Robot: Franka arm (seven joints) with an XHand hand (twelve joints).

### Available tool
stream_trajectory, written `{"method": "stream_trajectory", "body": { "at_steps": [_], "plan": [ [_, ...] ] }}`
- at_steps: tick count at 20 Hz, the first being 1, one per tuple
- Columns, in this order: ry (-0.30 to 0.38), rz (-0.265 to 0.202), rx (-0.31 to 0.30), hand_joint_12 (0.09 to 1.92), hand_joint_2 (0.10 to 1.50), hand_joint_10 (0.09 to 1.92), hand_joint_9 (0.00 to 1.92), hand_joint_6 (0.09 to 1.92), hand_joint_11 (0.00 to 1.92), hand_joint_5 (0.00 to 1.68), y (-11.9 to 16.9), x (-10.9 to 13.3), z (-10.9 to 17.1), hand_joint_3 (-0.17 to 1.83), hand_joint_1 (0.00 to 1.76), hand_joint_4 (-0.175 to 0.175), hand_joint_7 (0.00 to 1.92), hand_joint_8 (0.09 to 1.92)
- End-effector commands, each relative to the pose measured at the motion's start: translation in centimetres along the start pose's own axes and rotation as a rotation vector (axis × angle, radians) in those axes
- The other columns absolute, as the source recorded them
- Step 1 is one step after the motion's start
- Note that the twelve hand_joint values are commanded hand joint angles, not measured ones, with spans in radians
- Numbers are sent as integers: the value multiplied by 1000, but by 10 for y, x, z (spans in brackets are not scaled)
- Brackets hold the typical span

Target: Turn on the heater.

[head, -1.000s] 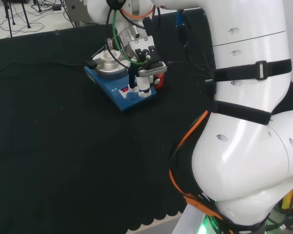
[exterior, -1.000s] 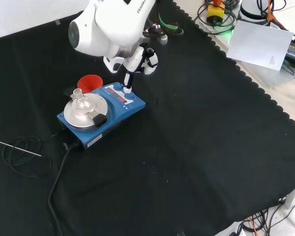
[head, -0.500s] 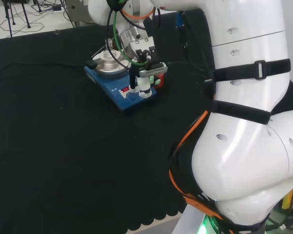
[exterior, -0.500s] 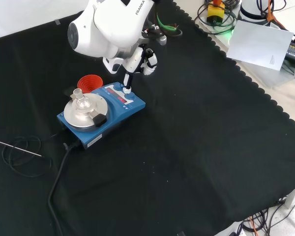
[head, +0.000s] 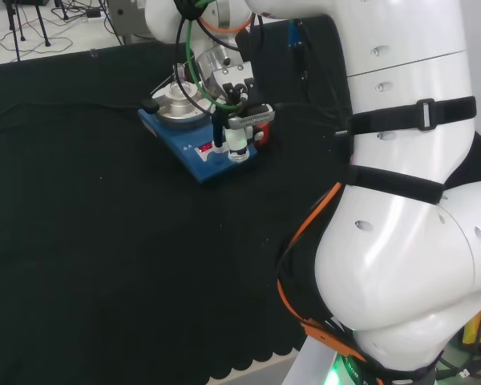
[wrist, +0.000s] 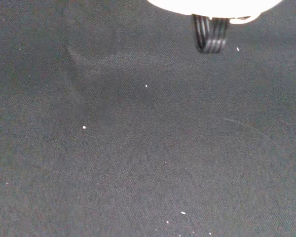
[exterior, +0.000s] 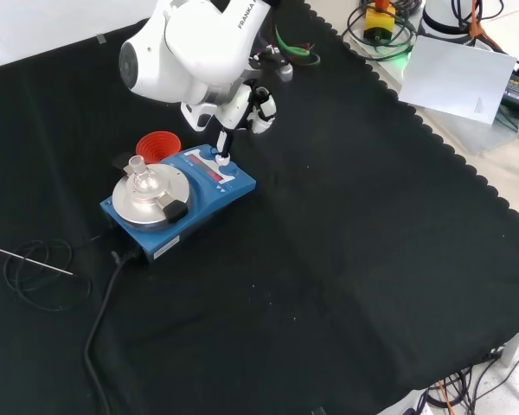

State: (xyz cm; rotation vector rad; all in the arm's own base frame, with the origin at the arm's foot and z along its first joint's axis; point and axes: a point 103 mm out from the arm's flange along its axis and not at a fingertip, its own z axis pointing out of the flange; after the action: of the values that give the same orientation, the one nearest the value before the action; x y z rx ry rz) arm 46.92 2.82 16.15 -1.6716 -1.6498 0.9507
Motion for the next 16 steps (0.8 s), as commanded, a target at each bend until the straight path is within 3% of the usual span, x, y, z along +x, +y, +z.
{"method": "stream_trajectory", "body": {
  "at_steps": [1,16],
  "plan": [
    [3,-12,-6,1376,643,1825,1807,87,1716,285,-1,2,-1,1061,1489,-20,1671,1920],
    [1,-15,7,1375,639,1822,1806,87,1713,305,3,3,3,1071,1488,-24,1672,1920]
  ]
}}
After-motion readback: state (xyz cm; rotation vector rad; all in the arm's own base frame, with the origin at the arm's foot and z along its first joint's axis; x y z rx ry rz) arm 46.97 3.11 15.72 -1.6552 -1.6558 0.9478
